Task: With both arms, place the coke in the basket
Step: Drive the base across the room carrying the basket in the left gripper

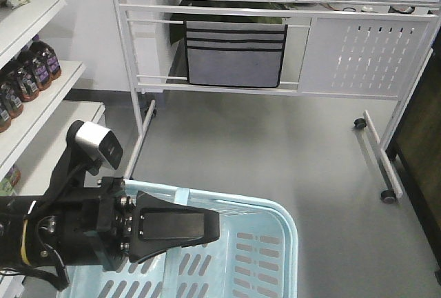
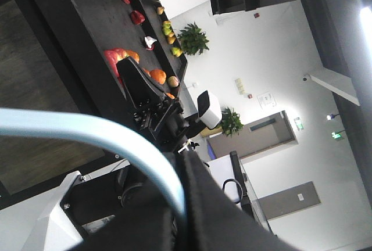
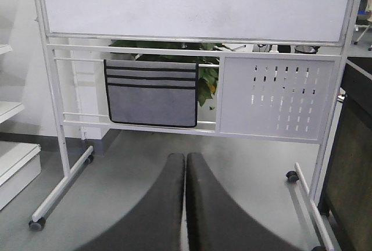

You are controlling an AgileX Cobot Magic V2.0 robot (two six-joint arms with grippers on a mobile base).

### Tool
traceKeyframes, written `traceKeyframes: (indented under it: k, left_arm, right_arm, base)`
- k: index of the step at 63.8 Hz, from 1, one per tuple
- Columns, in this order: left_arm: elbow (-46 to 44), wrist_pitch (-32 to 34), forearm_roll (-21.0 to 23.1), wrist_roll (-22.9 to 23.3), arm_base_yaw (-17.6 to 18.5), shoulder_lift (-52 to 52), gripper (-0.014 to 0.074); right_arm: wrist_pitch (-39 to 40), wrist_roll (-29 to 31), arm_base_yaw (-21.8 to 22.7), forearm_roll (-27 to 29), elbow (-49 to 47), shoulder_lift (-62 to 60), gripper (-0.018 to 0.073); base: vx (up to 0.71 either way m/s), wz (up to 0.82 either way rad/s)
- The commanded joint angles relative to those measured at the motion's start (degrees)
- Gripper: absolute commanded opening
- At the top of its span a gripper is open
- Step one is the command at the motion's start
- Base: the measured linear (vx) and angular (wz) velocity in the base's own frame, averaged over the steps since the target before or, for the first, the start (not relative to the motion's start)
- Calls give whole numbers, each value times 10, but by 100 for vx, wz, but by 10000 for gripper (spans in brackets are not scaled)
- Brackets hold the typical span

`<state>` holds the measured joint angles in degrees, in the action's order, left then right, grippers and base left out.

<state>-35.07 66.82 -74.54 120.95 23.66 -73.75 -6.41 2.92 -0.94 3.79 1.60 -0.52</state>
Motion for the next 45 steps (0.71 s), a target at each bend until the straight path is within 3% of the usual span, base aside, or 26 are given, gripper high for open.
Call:
traceKeyframes:
  k: [1, 45]
  left_arm:
    - [-13, 108, 43, 3, 2, 16, -7]
    - [-13, 108, 43, 3, 2, 16, -7]
  right_arm:
    - [44, 2, 3, -2, 8, -10, -4]
    - [44, 2, 3, -2, 8, -10, -4]
  base:
    - [24, -10]
    - [25, -8]
